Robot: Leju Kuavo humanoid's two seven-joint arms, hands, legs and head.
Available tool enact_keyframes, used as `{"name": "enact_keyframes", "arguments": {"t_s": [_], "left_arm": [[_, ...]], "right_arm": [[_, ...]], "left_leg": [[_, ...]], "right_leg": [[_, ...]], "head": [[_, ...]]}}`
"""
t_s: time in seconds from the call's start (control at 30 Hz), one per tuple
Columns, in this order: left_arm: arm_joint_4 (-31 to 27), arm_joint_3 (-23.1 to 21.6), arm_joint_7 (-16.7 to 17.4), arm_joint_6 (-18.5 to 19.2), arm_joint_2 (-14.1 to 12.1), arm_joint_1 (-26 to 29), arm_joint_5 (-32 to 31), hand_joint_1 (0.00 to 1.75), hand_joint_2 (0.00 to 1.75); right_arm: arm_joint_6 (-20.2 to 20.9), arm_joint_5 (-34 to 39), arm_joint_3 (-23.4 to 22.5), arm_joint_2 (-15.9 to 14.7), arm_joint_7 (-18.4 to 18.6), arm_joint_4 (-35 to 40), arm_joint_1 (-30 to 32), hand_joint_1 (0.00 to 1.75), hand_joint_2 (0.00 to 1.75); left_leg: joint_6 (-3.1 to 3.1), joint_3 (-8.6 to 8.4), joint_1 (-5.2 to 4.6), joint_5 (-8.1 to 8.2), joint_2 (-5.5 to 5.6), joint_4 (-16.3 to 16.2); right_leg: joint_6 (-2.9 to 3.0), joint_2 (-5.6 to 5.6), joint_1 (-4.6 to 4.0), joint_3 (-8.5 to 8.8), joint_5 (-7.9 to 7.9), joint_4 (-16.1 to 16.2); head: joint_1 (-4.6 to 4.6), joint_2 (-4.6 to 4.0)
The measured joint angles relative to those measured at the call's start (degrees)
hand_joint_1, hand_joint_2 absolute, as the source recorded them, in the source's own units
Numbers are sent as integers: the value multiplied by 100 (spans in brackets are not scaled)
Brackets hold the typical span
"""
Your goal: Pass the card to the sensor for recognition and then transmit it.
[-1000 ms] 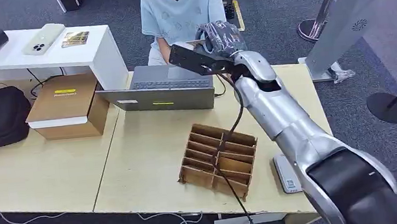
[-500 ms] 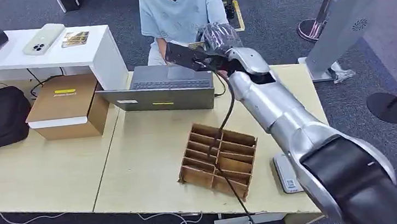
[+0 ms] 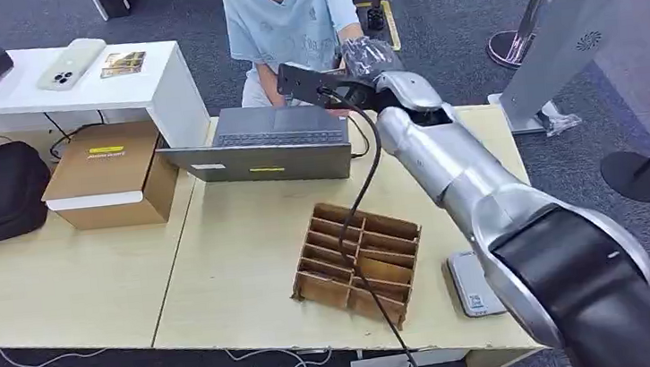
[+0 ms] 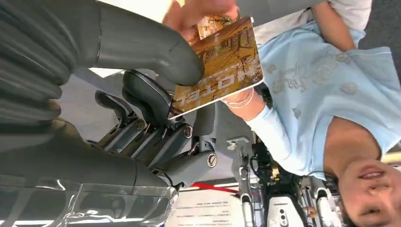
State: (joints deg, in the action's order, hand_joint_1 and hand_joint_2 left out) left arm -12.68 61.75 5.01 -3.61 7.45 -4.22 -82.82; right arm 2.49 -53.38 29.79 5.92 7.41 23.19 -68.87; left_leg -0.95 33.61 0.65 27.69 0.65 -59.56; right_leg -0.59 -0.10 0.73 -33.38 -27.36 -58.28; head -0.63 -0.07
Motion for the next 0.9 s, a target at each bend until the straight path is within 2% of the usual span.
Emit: {"name": "enact_keyframes", "arguments": {"t_s": [0.17, 0.2, 0.23, 0.27, 0.63, 0.9], "left_arm": [[0, -2, 7, 0, 2, -1, -2, 0, 0], [0, -2, 7, 0, 0, 0, -11, 0, 0], [0, -4, 7, 2, 0, -1, -17, 0, 0], [0, -7, 7, 2, 2, -1, -20, 0, 0], [0, -9, 24, 7, 2, -2, 4, 0, 0], [0, -9, 24, 0, 2, -1, 37, 0, 0]], "right_arm": [[9, -66, 0, 0, 81, -101, -53, 175, 175], [9, -72, 0, -2, 92, -120, -63, 147, 175], [7, -76, 0, -2, 100, -138, -72, 26, 175], [2, -81, 0, -2, 114, -153, -77, 0, 175], [-170, -72, -2, -22, 136, -238, -88, 0, 175], [-479, 63, -118, -76, -88, -232, -86, 0, 175]], "left_leg": [[0, -1, 0, 0, 0, 0], [0, -1, 0, 0, 0, 0], [0, -1, 0, 0, 0, 0], [0, -2, 0, 0, 0, 0], [0, -2, 0, 0, -1, -1], [0, -2, 0, 0, -1, -1]], "right_leg": [[0, 0, 0, 0, 0, 0], [0, 0, 0, 0, 0, 0], [0, 1, 0, 0, 0, 0], [0, 1, 0, 0, 0, 0], [0, 1, 0, 0, 0, 0], [0, 1, 0, 0, 0, 0]], "head": [[0, 0], [0, 0], [0, 0], [0, 0], [0, 0], [0, 0]]}}
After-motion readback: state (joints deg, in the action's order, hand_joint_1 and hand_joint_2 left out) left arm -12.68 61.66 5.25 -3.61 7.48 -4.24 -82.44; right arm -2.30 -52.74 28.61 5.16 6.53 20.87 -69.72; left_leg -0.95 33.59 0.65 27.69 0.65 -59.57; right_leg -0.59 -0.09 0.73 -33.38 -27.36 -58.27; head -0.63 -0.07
